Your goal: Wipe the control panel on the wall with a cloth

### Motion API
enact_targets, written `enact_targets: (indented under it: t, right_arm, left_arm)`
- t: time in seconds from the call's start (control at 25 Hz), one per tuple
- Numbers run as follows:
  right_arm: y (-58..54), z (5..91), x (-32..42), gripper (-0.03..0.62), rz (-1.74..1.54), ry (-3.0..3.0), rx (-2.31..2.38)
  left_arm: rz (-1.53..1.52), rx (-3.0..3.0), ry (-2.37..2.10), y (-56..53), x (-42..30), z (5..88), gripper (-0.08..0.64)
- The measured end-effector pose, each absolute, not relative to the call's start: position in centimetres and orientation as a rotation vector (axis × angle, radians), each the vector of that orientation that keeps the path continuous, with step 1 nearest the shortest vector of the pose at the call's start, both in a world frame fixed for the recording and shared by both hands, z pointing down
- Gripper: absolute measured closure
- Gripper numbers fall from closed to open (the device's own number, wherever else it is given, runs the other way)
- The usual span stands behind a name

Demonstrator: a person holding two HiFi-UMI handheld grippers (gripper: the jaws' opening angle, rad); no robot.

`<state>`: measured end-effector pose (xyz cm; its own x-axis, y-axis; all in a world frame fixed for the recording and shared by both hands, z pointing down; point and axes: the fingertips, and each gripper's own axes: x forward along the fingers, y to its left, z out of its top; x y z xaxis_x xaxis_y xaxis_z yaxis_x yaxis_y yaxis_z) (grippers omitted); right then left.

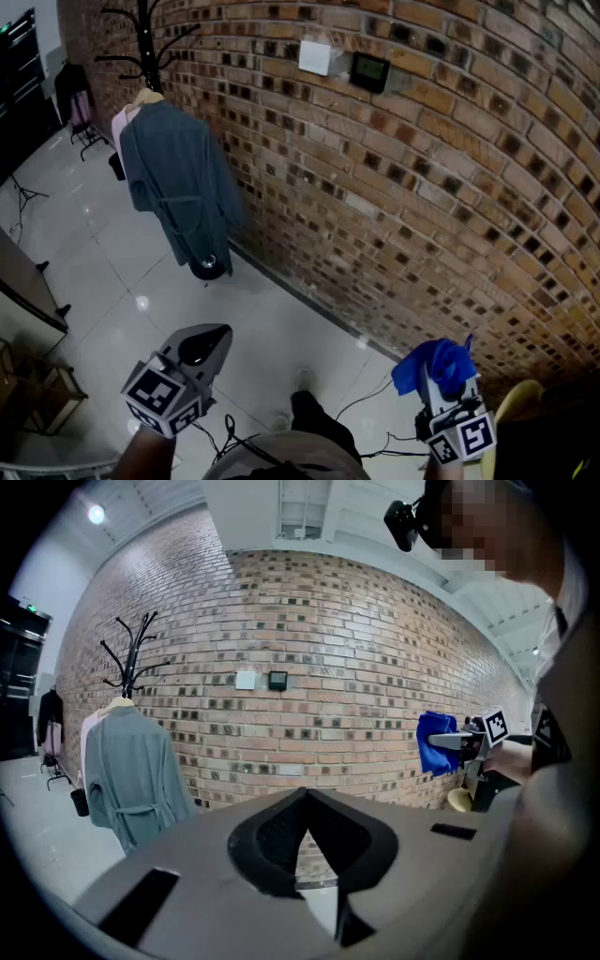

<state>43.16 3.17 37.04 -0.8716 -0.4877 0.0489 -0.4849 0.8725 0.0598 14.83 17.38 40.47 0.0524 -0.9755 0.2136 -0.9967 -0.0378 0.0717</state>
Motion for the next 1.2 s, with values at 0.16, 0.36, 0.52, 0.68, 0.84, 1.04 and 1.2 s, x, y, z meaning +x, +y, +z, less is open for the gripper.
enact_targets:
  t: [0.16,0.36,0.52,0.68,0.84,1.04,1.2]
  right_arm:
    - [-0.1,37.6,37.5,0.503,-0.066,-3.007,0.726]
    - [-6.7,37.0,31.6,0.503,-0.060,-3.040,0.756]
    - [-12.0,35.5,25.9,0.503,-0.072,-3.078,0.762]
    - [-16.0,35.0,21.3,0.503,-0.128,-3.087,0.767]
    - [-19.0,34.0,18.2,0.503,-0.102,-3.087,0.841]
    - [-22.5,31.5,14.3,0.503,-0.226,-3.042,0.951]
    - [-23.8,28.5,11.6,0.503,-0.325,-2.985,1.133]
  left_arm:
    - [0.146,2.113,-2.045,14.6,10.2,40.7,0.558]
    - [0.170,2.088,-2.036,9.1,4.2,40.8,0.558]
    - [0.257,2.116,-2.058,4.2,-1.3,38.6,0.558]
    - [0.200,2.156,-2.071,0.0,-5.2,37.6,0.557]
    - [0.129,2.214,-1.996,-4.7,-7.0,37.0,0.558]
    - [0.125,2.309,-1.892,-9.8,-10.6,37.0,0.558]
    - [0.132,2.429,-1.744,-13.9,-13.5,36.7,0.558]
